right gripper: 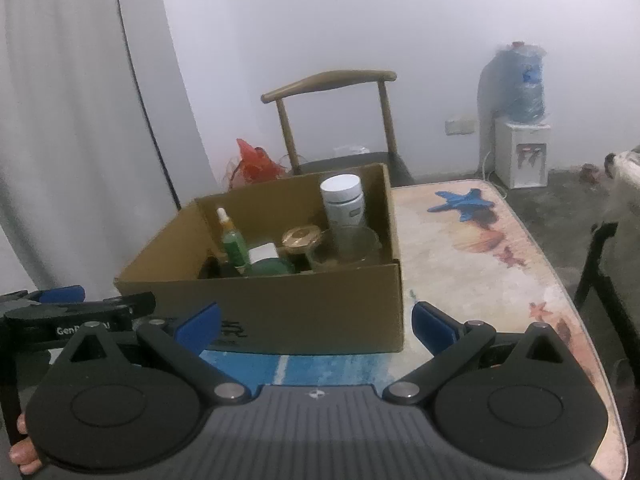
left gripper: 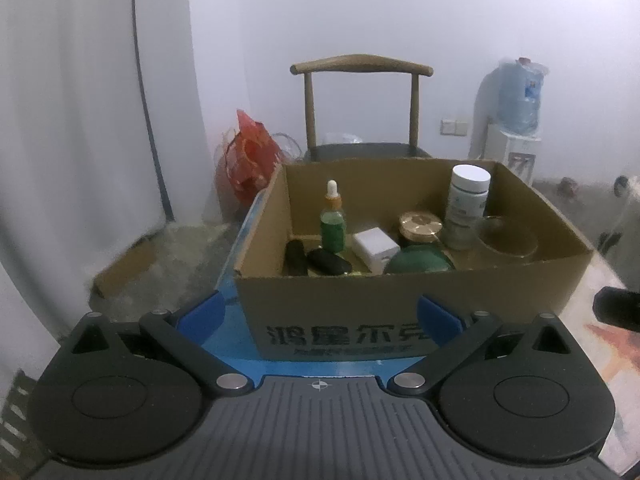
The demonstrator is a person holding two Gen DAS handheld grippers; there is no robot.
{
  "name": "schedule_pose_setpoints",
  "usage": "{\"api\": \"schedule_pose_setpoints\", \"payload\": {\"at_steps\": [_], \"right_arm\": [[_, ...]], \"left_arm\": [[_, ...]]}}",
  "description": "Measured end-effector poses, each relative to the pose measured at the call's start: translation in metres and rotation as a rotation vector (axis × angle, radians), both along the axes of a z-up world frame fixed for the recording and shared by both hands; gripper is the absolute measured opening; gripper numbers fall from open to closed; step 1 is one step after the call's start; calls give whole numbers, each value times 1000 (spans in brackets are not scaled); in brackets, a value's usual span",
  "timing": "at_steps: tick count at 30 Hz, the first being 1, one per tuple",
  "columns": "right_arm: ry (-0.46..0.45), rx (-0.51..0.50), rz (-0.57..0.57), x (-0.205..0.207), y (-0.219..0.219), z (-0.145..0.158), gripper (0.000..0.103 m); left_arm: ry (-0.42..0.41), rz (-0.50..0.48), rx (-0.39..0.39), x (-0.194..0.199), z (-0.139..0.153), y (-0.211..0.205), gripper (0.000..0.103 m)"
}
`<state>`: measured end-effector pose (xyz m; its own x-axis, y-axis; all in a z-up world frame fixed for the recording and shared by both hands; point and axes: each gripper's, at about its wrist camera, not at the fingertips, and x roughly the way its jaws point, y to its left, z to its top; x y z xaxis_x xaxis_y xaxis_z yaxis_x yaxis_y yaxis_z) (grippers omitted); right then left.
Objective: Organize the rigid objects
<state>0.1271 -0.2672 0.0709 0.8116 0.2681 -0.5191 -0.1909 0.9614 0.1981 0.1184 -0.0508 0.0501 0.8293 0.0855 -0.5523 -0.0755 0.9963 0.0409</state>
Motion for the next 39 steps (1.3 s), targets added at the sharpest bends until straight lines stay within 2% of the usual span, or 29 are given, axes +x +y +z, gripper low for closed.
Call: {"api": "schedule_pose_setpoints", "payload": {"at_steps": [7,15,26,39], "right_arm": [[-48,-75,-37,-3,2,-1,103],[-10,-75,-18,13,13,1,103],[-9,-137,-46,23,27,2,103],[-3,-157,-56,28,32,1,103]], "left_arm": [[22,19,-88,5,-6,2,103],[27,-3,-109,5,-2,-7,103],[7,-34,-48,9,4,-21,103],[9,-33,-47,13,3,-16,103]]}}
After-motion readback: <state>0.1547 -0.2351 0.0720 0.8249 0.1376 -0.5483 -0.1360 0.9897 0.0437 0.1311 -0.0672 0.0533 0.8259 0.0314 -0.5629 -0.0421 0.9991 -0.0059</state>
